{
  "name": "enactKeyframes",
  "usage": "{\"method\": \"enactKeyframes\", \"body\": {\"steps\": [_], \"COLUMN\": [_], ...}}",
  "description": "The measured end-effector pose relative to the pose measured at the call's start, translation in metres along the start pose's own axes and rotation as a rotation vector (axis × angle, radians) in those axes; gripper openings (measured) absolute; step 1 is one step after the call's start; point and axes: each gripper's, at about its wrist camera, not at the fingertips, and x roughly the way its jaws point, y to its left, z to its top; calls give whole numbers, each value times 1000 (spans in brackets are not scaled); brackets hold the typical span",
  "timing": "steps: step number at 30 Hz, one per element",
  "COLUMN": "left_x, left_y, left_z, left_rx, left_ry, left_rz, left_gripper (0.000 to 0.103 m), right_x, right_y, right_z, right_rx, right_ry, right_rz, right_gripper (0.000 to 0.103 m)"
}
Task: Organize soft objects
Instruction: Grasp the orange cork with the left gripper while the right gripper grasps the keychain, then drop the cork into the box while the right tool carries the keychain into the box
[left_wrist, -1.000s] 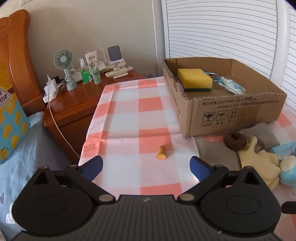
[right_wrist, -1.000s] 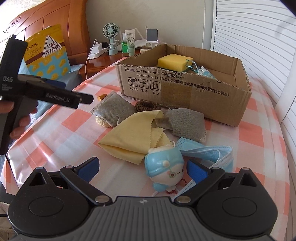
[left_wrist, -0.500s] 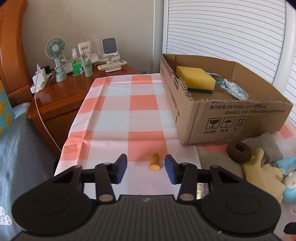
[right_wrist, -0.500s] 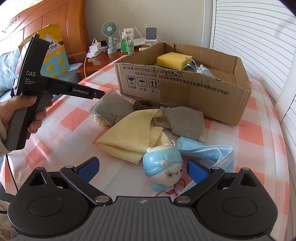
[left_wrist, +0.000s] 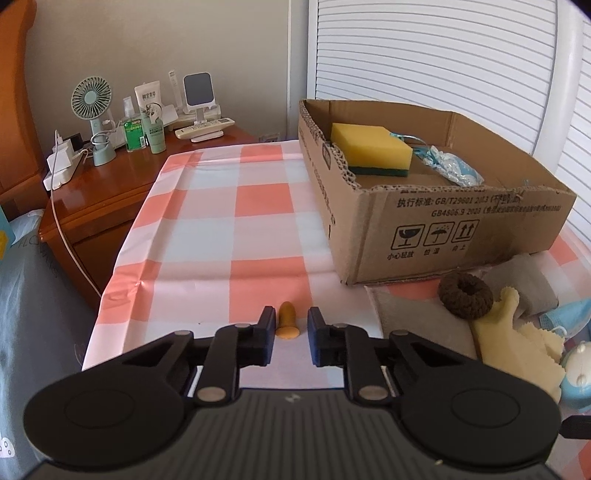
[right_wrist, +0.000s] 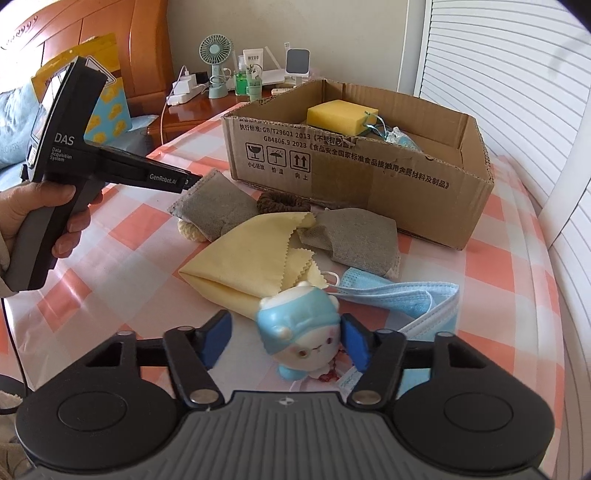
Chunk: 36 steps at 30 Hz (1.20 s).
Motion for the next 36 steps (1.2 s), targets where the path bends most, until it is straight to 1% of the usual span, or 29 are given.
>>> {"method": "enactKeyframes", "body": {"steps": [1,4,10,15,21,24,30,36], "left_x": [0,-1,-3,-11,-30,-43,-66,-74], "left_y": [-1,-2,0,5,8,7,-2,-21], "left_z": [0,0,0,0,4,7,21,53], "left_rx": [2,11,17,28,68,92,151,177], "left_ry": [-1,-3,8,8,4,3,-10,-68], "left_rz": [-1,-1,-2,-7,-29,-53,-109,-154], "left_gripper": [14,11,11,10,10,10,11,11], "right_x": [0,0,-3,-14,-27,-37,-52,-58], "right_y": [0,-1,-1,0,2,3,4,-1], "right_z": [0,-1,1,5,11,15,25,33], "right_rx": [-2,0,-4,-5,-16,-19,-45,-59], "right_ry": [3,4,-3,-25,-40,-54,-89,-113], "right_rz": [0,-4,-13,-1,7,23,34,10], "right_gripper": [57,53,52,52,52,52,52,52]}}
